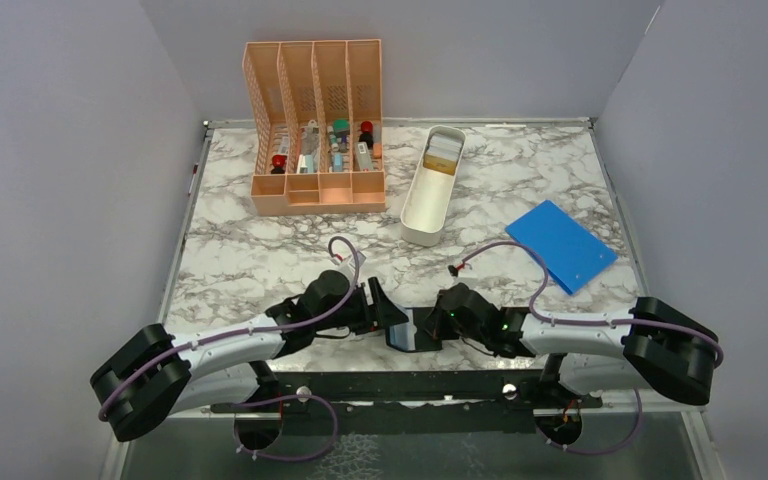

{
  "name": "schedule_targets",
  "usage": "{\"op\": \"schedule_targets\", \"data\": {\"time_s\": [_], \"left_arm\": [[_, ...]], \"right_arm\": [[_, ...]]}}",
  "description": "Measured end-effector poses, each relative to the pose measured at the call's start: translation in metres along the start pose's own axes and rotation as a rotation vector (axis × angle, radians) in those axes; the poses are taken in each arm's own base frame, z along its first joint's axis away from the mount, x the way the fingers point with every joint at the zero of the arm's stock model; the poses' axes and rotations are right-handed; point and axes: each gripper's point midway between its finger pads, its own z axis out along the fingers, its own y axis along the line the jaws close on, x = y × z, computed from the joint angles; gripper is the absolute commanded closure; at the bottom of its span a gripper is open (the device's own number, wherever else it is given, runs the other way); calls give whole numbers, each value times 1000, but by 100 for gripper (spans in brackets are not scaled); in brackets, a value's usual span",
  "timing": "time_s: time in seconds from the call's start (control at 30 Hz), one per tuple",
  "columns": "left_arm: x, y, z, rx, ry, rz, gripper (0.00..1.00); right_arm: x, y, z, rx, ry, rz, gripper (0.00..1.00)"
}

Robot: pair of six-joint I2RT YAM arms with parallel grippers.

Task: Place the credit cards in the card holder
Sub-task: Open the card holder at the center of the board.

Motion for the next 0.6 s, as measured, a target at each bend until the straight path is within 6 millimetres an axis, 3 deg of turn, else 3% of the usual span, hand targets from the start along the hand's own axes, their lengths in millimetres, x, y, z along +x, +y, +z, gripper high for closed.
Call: {"op": "schedule_targets", "data": {"time_s": [0.13,0.37,0.47,0.6], "left_arm": [[-4,7,0,-34,-26,-2,45],[-1,29,5,-114,-21,8,79],[-1,32,5,-129,-22,13,82],[-3,35,2,-144,-36,20,77]], "right_arm": [[0,0,0,-2,-2,0,99],[0,1,-1,-8,-1,-16,98],[0,1,-1,-14,1,-33,95],[-1,7,4,-25,8,-61,95]]}}
